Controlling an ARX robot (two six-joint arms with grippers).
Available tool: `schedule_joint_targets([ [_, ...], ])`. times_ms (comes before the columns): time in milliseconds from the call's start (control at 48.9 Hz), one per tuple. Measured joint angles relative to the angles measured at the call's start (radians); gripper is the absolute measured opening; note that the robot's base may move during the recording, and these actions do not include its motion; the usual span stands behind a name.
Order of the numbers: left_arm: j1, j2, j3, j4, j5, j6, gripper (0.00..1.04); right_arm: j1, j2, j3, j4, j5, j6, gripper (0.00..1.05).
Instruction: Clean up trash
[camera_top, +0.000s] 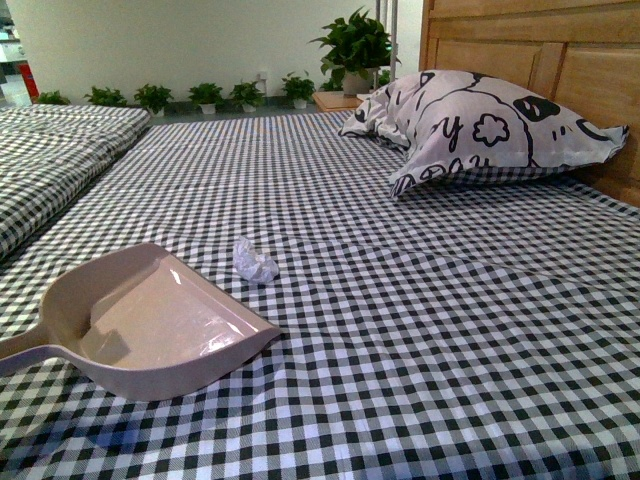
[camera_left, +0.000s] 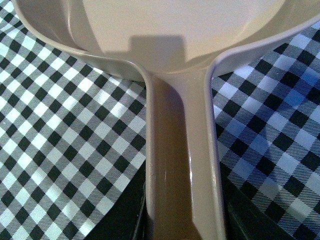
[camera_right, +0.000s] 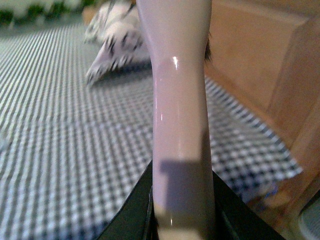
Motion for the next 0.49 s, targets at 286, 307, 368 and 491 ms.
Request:
schedule_joint_targets([
  [286, 0.000, 0.000, 0.000, 0.000, 0.002, 0.004, 0.26, 0.075, 0.382, 0.093, 0.077, -0.260, -0.005, 0.20],
  [307, 0.000, 0.000, 0.000, 0.000, 0.002, 0.006, 0.26, 0.090, 0.431, 0.103, 0.115, -0.248, -0.010, 0.20],
  [368, 0.000, 0.000, 0.000, 0.000, 0.001, 0.007, 0.26, 0.132, 0.570, 0.142, 0.227, -0.219, -0.030, 0.20],
  [491, 0.000, 0.000, 0.000, 0.000, 0.002, 0.008, 0.26, 0.210, 0.795, 0.224, 0.359, -0.183, -0.060, 0.20],
])
